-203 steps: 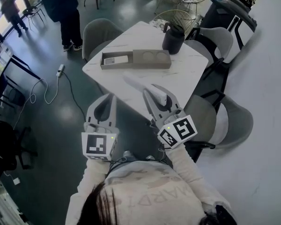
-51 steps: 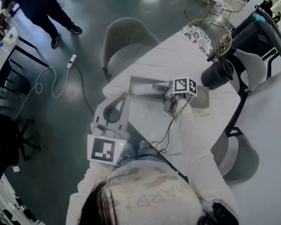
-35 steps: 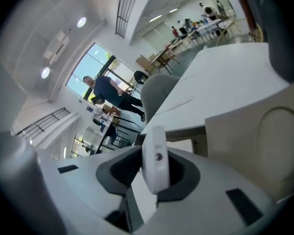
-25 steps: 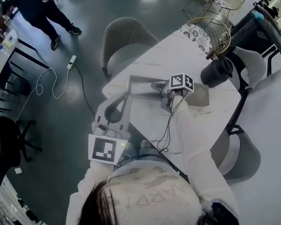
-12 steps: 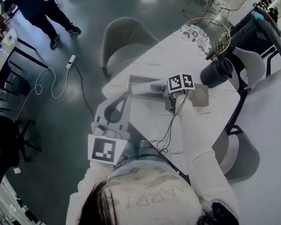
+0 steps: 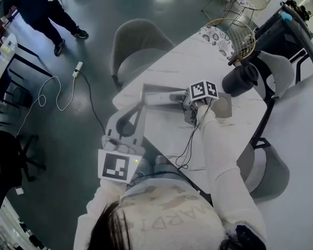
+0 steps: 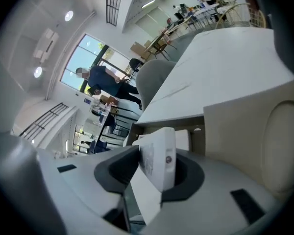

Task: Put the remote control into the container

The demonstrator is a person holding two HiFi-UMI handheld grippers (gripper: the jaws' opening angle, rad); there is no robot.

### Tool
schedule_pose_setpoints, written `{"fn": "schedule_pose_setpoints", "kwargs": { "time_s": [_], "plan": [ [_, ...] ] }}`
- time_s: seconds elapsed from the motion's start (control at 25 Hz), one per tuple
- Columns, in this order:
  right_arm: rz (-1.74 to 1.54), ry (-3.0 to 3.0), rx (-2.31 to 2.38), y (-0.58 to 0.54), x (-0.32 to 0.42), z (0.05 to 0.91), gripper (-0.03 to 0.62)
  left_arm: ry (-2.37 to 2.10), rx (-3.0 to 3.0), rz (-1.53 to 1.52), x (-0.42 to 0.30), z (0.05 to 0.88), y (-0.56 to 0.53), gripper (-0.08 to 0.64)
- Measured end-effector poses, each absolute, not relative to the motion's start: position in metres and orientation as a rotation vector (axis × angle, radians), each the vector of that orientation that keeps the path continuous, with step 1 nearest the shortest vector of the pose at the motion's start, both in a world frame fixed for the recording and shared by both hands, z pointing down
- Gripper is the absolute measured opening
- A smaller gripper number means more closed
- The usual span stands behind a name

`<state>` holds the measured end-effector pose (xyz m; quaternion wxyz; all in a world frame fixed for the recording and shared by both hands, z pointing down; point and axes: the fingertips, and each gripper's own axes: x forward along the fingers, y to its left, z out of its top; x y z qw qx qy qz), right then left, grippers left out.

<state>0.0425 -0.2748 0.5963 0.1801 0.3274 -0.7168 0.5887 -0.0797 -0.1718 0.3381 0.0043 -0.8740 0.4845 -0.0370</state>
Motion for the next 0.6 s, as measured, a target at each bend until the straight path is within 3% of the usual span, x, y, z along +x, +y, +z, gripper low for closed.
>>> {"fn": "schedule_pose_setpoints", "kwargs": {
  "time_s": [0.2, 0.44, 0.6],
  "plan": [
    [1.504, -1.980, 0.836, -0.269, 0.046, 0.594, 0.146, 1.528, -2.742, -0.118, -0.082, 0.338, -0.172, 0.014],
    [1.918, -1.868, 0.903, -0.273, 0.042, 0.601, 0.114, 1.524, -2.749, -0.109, -0.078, 0.340, -0.174, 0.014],
    [1.986, -1.874, 0.922, -0.278, 0.038, 0.608, 0.117, 1.513, -2.750, -0.119, -0.074, 0.340, -0.175, 0.014]
  ]
}}
